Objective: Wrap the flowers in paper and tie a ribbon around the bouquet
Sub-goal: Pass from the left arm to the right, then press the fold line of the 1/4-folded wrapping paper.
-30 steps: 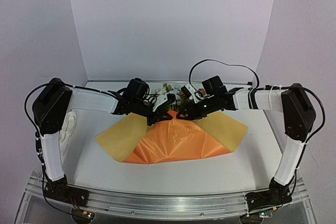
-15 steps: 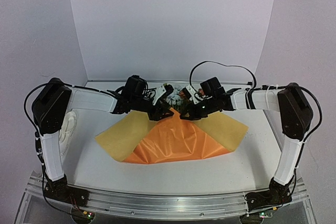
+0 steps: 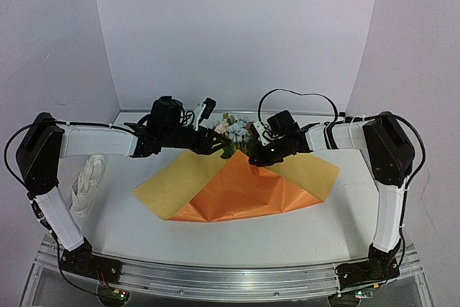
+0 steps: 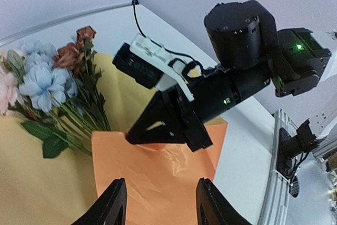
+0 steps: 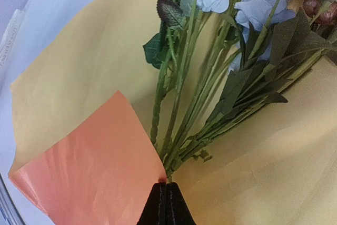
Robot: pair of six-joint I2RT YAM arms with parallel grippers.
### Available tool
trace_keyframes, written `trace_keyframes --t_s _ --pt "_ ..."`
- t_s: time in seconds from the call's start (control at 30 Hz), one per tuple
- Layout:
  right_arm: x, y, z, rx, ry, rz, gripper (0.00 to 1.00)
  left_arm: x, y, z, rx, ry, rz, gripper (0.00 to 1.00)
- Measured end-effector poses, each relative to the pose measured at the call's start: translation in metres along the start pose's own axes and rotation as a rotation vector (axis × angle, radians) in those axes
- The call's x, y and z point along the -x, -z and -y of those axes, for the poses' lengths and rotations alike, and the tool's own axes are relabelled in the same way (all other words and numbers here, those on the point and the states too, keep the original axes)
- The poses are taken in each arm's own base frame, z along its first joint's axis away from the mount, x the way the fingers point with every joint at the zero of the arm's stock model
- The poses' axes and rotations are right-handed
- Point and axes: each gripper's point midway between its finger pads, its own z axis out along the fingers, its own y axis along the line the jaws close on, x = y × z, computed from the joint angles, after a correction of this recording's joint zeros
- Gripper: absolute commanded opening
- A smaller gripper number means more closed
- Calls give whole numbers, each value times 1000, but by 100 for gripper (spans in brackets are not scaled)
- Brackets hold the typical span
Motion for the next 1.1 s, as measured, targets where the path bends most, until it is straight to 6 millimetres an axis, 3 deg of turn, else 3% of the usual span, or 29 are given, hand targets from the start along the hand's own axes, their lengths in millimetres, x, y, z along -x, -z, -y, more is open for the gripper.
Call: trace_keyframes --t_s 0.2,0.3,0.57,0.73,0.97,1.03,1.1 --pt "1 -6 8 -60 -10 -9 0 -75 -3 7 -28 233 -146 42" --pt "9 -6 7 -74 -13 5 0 -99 -1 7 -21 319 -199 37" --pt "16 -9 2 -86 -24 13 0 -136 -2 -9 48 448 -290 26" --pt "14 -12 4 -102 -34 -2 0 -167 0 -22 117 508 -377 25" --pt "12 -10 8 -131 -42 -13 0 -194 8 -34 201 544 -456 21" --pt "12 -10 9 -134 -46 -15 6 -202 9 -38 219 550 -477 20" --pt "13 -10 9 -137 -51 -18 18 -204 8 -39 221 548 -484 19"
